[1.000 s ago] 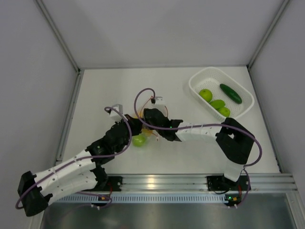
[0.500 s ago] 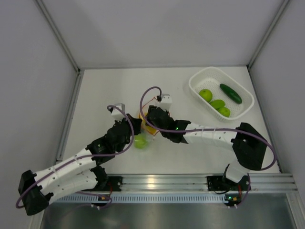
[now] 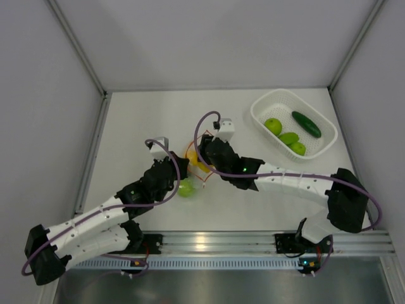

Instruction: Open the zip-top bag and remove the fake food

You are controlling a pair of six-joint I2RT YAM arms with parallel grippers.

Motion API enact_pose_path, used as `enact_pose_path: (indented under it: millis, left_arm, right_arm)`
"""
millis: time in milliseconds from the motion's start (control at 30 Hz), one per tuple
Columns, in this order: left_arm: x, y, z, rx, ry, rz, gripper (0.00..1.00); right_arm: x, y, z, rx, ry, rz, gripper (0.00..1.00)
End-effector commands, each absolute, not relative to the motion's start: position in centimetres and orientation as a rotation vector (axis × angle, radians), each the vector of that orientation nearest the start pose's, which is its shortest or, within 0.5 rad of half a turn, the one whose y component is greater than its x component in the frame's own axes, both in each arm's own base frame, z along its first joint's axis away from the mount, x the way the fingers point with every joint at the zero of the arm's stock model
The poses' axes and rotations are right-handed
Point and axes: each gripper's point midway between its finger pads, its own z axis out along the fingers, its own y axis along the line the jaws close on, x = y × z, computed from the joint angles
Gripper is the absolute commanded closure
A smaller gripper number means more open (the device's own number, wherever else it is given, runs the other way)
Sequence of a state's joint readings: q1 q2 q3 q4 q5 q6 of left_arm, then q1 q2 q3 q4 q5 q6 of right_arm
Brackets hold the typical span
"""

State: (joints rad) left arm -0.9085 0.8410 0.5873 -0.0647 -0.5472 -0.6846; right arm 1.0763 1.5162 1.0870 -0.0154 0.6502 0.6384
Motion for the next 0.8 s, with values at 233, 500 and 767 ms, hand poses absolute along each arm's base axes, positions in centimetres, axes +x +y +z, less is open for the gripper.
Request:
enact_pose_path:
  millis: [233, 500, 767]
  left_arm:
    - [25.2, -20.8, 21.3, -0.170, 1.862, -0.596, 1.00]
    - [25.2, -21.3, 21.0, -0.174, 1.877, -0.611, 1.00]
    - [24.9, -21.8, 21.2, -0.169, 1.880, -0.653, 1.00]
  right_arm:
    - [26.3, 34.5, 26.4, -0.113, 1.879, 0.645, 0.93]
    - [25.6, 31.5, 31.5, -0.148, 1.801, 0.677, 0.93]
    - [30.6, 23.1, 33.3, -0.004, 1.771, 0.496, 0.92]
